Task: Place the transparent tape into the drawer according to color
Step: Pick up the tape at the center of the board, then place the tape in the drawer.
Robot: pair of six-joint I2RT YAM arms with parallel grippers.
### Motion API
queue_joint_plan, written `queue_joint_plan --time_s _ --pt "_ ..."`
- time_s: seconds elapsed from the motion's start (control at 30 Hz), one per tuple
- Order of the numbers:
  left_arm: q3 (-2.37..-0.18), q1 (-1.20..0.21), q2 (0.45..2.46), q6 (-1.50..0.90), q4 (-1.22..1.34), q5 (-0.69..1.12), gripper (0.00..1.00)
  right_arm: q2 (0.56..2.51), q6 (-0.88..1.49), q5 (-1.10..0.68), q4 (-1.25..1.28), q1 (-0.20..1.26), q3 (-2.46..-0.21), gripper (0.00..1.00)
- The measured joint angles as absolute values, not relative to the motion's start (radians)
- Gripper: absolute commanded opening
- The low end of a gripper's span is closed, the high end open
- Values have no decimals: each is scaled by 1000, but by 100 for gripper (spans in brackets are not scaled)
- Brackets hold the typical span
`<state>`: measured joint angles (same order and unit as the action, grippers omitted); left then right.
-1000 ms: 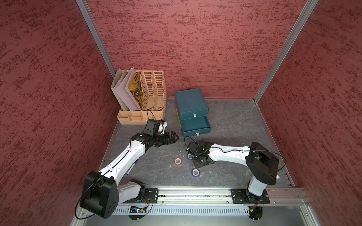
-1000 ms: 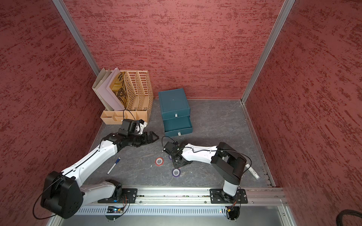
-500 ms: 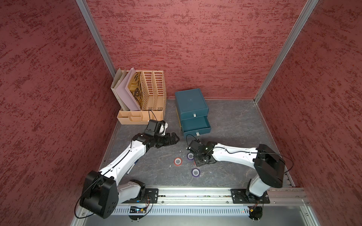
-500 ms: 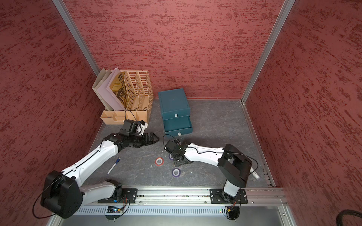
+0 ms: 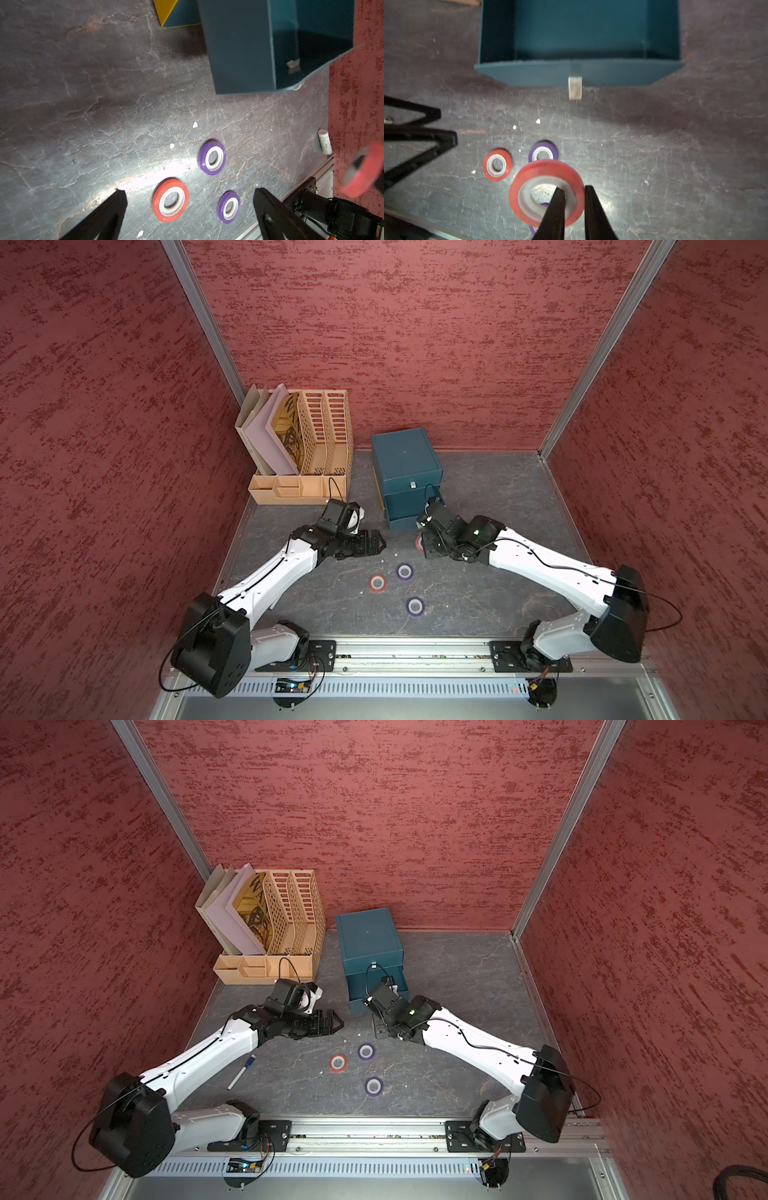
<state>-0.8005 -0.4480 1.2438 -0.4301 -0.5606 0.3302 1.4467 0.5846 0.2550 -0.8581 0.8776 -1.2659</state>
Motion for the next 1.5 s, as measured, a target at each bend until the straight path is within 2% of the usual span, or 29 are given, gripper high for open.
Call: queue_joint_plan --time_s 0.33,0.7,0.83,0.93,1.07,1.3,1.37,1.5 --pt "-764 -506 1243 -436 -560 286 100 1526 482 288 -767 729 -1359 0" --pt "-730 -536 1237 -456 -561 263 100 1654 435 290 -661 648 -1404 1" --pt "-722 -550 1237 -459 -563 255 100 1683 429 287 -635 638 -1419 28" --pt "-721 -556 1237 -460 -573 249 100 1694 425 282 -629 638 -1419 38" --pt "-722 -560 1247 -459 -601 241 99 1697 418 279 -626 638 -1424 42" --pt "-745 -595 1312 -456 -688 228 90 1687 418 271 -625 638 -1439 48" --pt "-752 -602 1326 -455 -708 226 88 1674 418 262 -630 638 -1439 53" --pt "-770 -611 1353 -452 -751 216 84 1616 422 222 -640 637 -1431 73"
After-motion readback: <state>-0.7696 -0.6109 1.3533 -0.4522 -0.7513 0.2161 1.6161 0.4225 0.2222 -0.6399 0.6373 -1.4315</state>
